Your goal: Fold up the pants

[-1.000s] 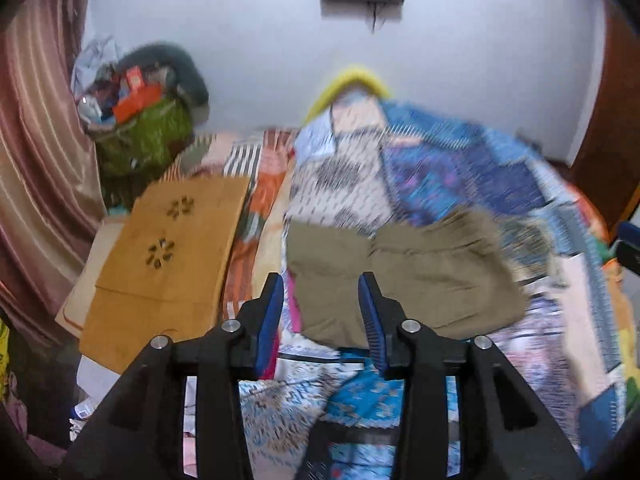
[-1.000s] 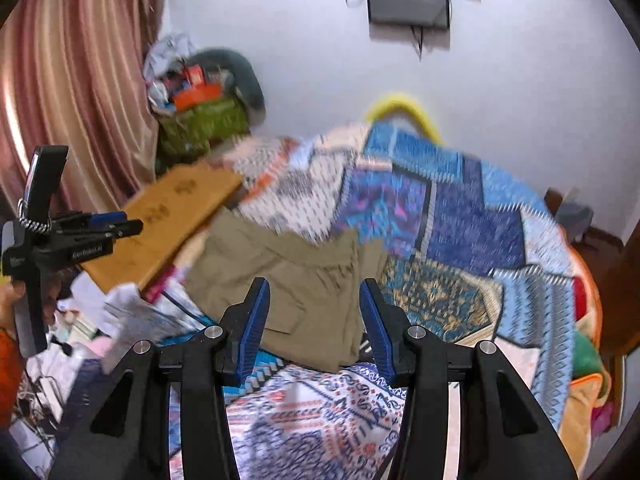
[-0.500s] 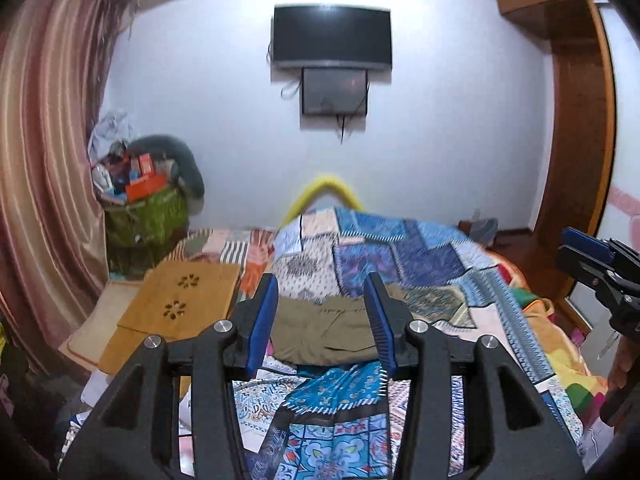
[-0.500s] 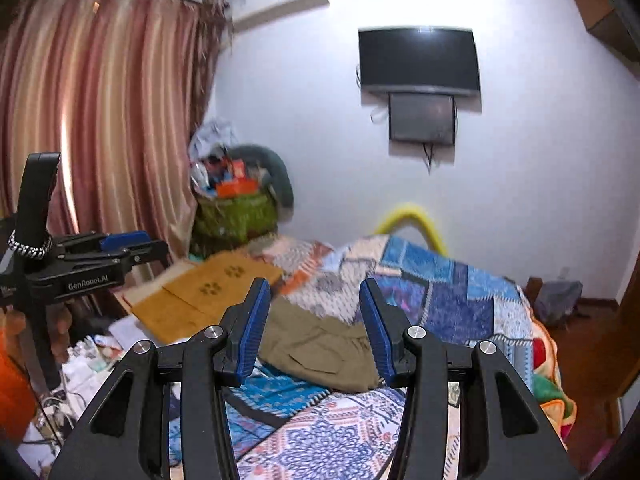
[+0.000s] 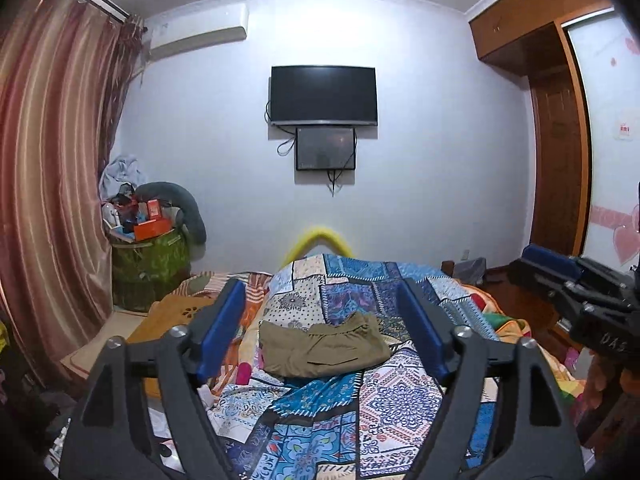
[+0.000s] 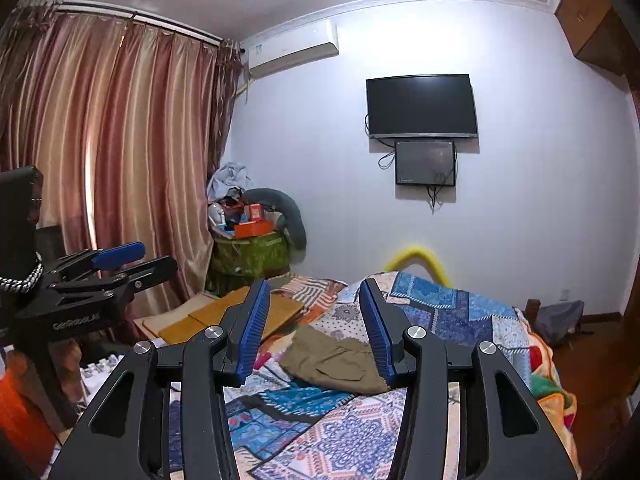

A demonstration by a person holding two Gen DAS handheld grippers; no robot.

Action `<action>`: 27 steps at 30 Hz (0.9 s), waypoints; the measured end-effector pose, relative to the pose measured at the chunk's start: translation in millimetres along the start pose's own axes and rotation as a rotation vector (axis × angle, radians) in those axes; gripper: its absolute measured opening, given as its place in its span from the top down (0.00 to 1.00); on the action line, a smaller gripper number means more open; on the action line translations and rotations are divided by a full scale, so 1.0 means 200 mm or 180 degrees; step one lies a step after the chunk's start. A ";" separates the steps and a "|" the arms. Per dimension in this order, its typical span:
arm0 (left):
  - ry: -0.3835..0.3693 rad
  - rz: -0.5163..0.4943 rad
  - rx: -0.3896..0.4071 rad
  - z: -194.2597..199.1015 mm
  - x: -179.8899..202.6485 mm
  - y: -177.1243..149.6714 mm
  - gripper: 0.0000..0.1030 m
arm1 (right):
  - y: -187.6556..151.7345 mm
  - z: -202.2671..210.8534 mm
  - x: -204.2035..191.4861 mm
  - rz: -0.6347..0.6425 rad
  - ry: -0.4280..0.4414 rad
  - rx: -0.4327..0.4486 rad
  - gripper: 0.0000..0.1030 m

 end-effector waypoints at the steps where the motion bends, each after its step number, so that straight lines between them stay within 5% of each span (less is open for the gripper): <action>1: -0.0001 0.0000 0.0020 0.02 0.01 0.00 0.18 | -0.01 0.00 0.00 -0.0017 -0.0007 0.0000 0.53; 5: 0.0039 0.0040 0.0088 0.07 0.00 -0.02 0.02 | -0.01 0.05 -0.01 -0.0065 -0.0048 0.0039 0.37; 15: 0.0016 0.0131 0.0040 0.09 0.00 -0.06 0.01 | -0.03 0.13 -0.01 -0.0090 -0.0211 0.0125 0.00; 27: 0.0032 0.0102 0.0008 0.07 0.01 -0.09 0.00 | -0.05 0.16 -0.01 -0.0085 -0.0253 0.0120 0.00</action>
Point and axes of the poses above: each gripper's, at about its wrist camera, not at the fingertips, and z roughly against the way its jaws point, x to its right, y to its top, the point moved 6 cm from there along -z, roughly the way its jaws point, and after that the axes turned 1 degree about -y, right-handed, at the moved point
